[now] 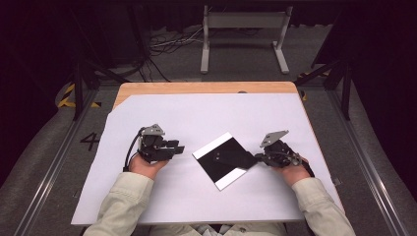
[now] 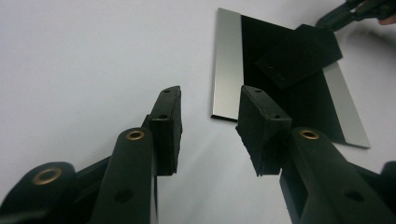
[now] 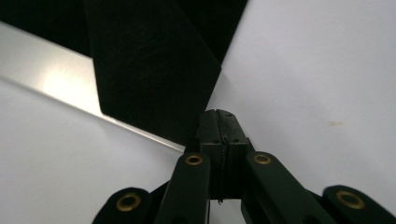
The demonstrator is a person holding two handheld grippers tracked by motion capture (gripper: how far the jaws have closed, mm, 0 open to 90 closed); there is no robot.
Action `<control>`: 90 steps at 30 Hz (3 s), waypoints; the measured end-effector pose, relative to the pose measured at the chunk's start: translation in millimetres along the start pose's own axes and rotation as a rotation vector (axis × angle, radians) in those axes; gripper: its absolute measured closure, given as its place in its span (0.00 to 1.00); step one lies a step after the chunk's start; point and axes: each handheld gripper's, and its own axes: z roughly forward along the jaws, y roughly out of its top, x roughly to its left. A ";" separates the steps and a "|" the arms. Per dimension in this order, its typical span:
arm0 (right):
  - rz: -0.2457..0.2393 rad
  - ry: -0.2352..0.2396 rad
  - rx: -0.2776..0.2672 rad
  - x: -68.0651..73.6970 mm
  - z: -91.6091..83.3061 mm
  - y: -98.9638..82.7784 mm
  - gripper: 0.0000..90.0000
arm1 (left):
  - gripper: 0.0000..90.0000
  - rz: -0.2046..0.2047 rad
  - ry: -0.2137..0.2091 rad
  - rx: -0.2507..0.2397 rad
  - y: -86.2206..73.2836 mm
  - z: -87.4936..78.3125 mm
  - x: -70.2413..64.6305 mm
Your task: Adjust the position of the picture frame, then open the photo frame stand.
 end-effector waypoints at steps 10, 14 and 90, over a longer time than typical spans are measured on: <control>-0.083 0.123 0.057 40.9 -7.5 0.4 1.00 | 0.68 0.001 0.005 0.001 0.3 -1.5 1.6; -0.128 0.165 0.076 57.4 -7.6 4.1 1.00 | 0.68 -0.005 0.003 -0.003 0.0 -2.6 0.9; -0.162 0.256 -0.011 96.8 -36.6 22.5 0.99 | 0.59 0.130 0.087 -0.089 -20.6 -26.9 -8.8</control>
